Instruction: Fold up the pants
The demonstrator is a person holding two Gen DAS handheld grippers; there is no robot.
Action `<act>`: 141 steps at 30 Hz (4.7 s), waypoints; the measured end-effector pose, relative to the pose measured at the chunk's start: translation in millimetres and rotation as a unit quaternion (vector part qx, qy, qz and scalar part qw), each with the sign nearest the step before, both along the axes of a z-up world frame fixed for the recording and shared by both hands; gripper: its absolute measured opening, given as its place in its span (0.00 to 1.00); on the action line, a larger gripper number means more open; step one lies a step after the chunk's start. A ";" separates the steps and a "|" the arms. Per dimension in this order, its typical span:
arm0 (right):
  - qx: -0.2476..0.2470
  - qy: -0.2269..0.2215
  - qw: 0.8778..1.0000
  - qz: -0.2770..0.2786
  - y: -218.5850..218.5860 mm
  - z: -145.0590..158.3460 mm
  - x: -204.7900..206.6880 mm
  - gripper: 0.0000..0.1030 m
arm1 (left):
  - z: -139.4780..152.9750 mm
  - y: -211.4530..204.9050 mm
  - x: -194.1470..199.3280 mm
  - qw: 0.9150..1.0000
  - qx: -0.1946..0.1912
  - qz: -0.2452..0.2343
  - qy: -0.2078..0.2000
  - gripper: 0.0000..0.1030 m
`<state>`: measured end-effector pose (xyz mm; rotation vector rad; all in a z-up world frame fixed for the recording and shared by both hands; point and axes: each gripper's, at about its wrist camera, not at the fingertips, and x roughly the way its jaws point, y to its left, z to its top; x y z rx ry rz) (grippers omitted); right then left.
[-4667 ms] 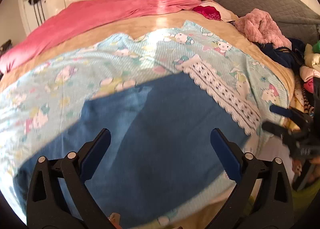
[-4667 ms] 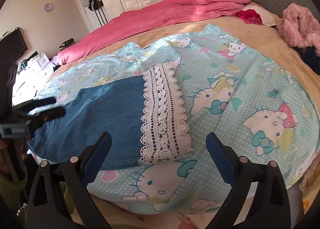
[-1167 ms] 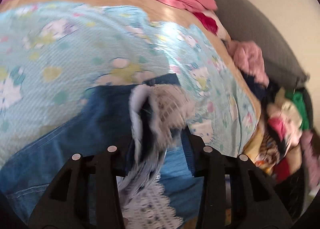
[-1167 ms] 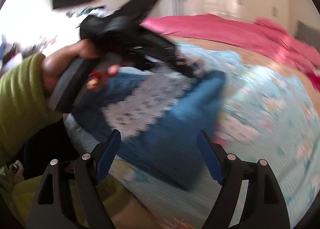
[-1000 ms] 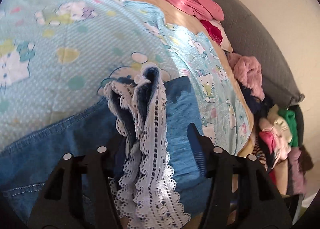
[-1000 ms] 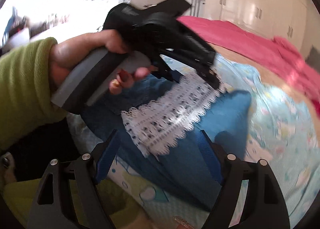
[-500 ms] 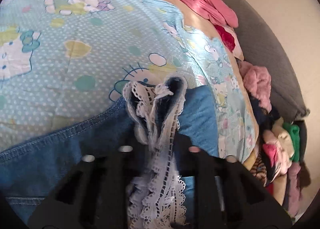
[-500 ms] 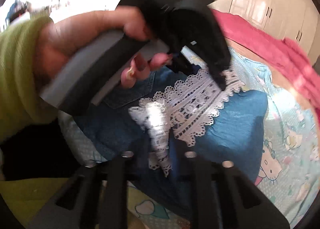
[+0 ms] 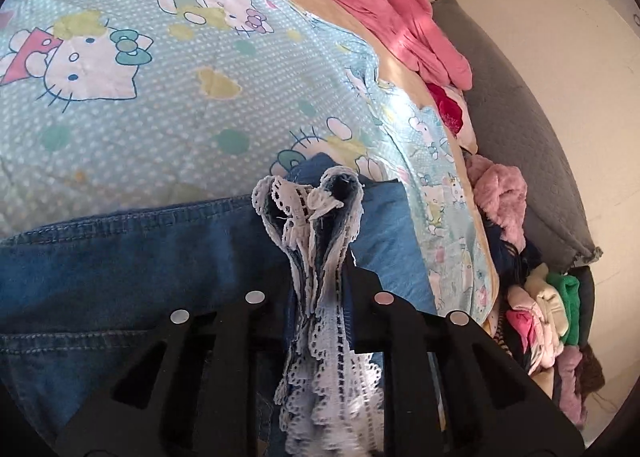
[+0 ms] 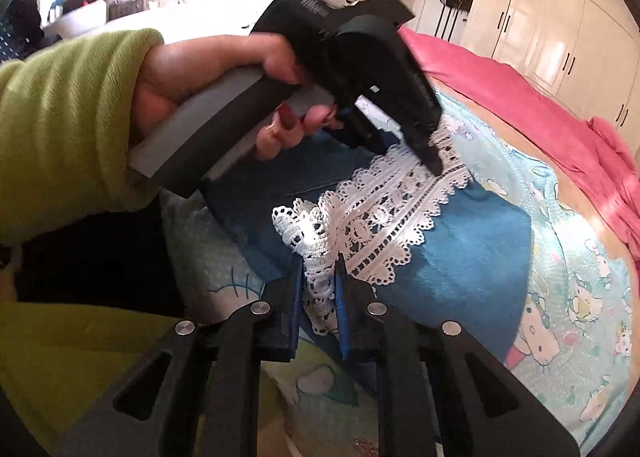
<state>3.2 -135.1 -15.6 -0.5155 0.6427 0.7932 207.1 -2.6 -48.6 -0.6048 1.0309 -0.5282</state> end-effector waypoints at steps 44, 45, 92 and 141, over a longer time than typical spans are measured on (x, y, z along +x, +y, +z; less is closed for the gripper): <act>0.135 0.114 0.964 -0.198 -131.1 33.9 61.8 0.46 | 51.6 -63.1 -141.6 0.961 0.222 -0.068 -0.150 0.29; 0.136 0.111 0.964 -0.201 -131.0 36.5 66.8 0.46 | 51.0 -69.7 -140.8 0.958 0.230 -0.074 -0.153 0.29; 0.196 0.124 0.937 -0.261 -135.5 43.7 131.0 0.80 | 39.3 -56.7 -145.1 0.959 0.248 -0.060 -0.120 0.66; 0.138 0.104 0.982 -0.070 18.2 101.3 118.3 0.96 | 77.0 95.8 -190.5 0.956 0.240 0.141 -0.091 0.91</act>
